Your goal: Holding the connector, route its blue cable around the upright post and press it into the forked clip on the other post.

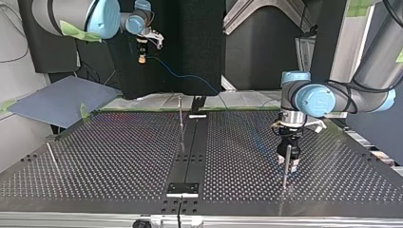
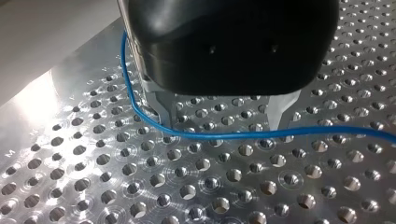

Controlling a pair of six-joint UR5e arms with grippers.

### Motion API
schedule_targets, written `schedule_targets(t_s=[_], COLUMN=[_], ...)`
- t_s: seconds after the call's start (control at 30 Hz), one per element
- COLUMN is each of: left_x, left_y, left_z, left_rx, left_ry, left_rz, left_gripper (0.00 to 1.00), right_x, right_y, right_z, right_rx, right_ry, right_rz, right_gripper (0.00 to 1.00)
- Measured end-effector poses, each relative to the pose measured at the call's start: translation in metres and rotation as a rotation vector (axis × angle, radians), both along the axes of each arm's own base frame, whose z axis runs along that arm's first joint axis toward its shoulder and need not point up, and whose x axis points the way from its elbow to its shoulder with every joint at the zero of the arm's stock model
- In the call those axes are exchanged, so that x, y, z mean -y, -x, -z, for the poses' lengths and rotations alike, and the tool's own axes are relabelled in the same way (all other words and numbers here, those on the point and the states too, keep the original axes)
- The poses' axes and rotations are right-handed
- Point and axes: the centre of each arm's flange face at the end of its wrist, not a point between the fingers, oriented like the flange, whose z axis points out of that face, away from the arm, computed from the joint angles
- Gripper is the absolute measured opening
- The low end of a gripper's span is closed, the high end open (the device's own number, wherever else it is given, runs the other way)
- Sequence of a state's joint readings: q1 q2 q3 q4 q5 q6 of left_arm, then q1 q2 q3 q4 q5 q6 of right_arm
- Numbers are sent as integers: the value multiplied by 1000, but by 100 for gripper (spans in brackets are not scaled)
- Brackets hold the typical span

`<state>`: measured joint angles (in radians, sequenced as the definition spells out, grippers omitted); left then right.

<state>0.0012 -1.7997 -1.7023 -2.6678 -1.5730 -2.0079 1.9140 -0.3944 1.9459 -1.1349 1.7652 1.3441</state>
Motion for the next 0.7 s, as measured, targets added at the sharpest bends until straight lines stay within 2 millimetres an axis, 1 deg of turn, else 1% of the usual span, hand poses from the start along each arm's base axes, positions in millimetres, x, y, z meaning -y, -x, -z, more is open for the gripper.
schedule_targets(t_s=[0.2,0.3,0.4,0.53,0.7], left_x=[0,0,0,0,0], left_y=[0,0,0,0,0], left_z=[0,0,0,0,0], left_rx=[1,1,3,4,4], left_ry=[0,0,0,0,0], left_rz=[0,0,-1,-1,-1], left_gripper=[97,97,97,97,97], right_x=[2,6,14,14,12], right_y=[-4,-10,-18,-22,-20], right_z=[21,24,17,3,-15], right_rx=[-23,-20,-5,25,65], right_ry=[-27,-34,-31,-32,-15], right_rz=[3,-5,-13,-15,1], right_gripper=[0,0,0,0,0])
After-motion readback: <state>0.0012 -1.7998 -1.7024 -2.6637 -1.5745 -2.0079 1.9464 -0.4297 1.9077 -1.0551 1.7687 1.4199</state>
